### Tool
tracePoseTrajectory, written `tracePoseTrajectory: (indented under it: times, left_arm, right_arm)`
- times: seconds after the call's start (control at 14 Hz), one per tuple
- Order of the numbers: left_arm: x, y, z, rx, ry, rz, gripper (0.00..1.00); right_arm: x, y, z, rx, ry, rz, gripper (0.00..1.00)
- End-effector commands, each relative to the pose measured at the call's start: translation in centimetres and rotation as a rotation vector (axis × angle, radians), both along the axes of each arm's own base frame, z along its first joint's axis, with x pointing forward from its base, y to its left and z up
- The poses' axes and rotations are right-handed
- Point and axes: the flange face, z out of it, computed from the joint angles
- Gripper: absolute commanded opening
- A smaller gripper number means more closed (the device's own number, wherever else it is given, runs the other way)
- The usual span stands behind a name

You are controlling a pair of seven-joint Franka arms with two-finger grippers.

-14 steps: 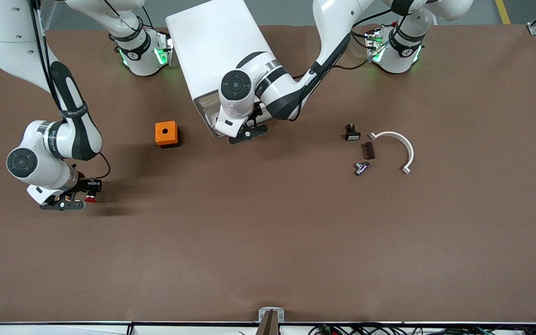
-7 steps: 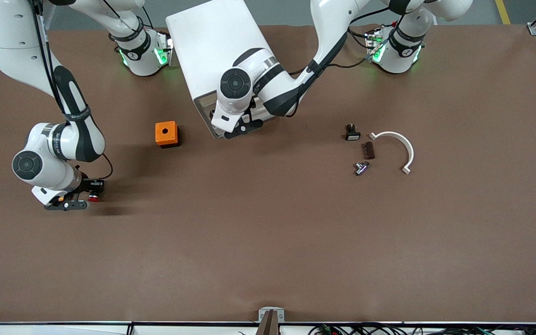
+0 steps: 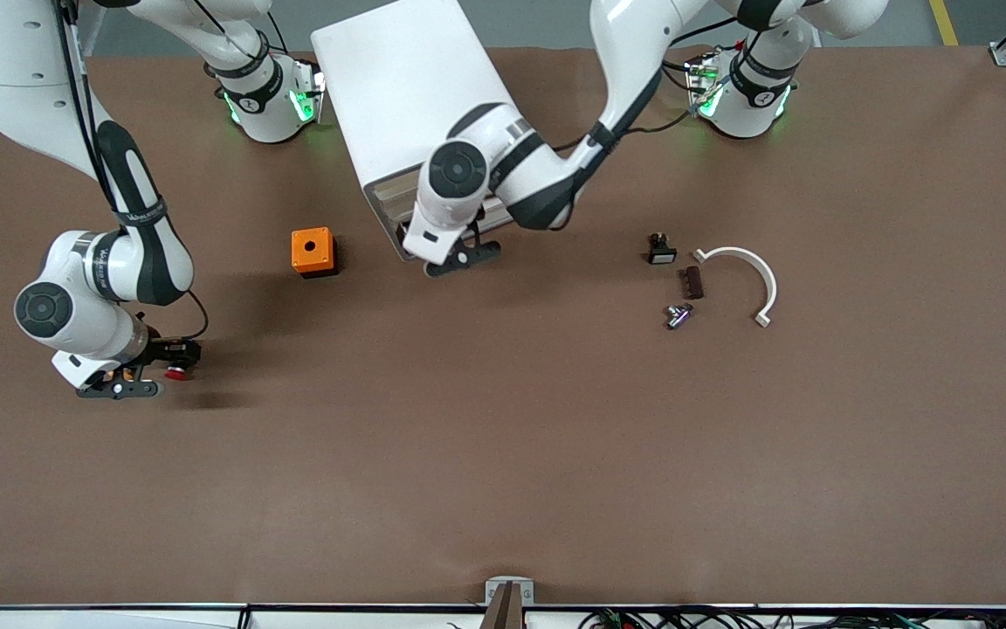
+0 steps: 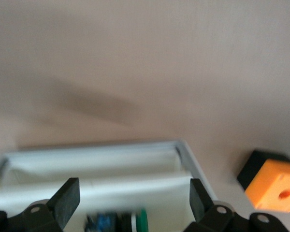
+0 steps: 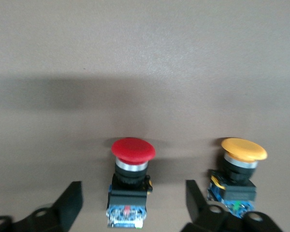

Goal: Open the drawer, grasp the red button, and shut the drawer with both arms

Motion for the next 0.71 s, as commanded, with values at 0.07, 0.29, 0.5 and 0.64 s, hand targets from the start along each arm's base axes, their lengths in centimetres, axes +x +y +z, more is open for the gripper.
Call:
tracePoseTrajectory:
  times: [0.07, 0.29, 0.5, 0.64]
  left_arm:
    - [8.1, 7.4, 2.7, -0.050, -0.069, -0.051, 1.00]
    - [12.8, 12.8, 4.8, -0.021, -0.169, -0.101, 1.00]
    - [15.6, 18.8, 7.9, 0.021, -0.178, -0.166, 1.00]
    - [18.5, 24.5, 9.6, 0.064, -0.206, -0.179, 1.00]
  right_arm:
    - [-0.3, 0.3, 6.2, 0.035, 0.011, -0.031, 1.00]
    - [-0.7, 0.8, 10.7, 0.065, -0.011, -0.047, 1.00]
    - [-1.2, 1.0, 15.3, 0.074, -0.041, -0.049, 1.00]
    - [-1.4, 1.7, 19.3, 0.084, -0.024, -0.043, 1.00]
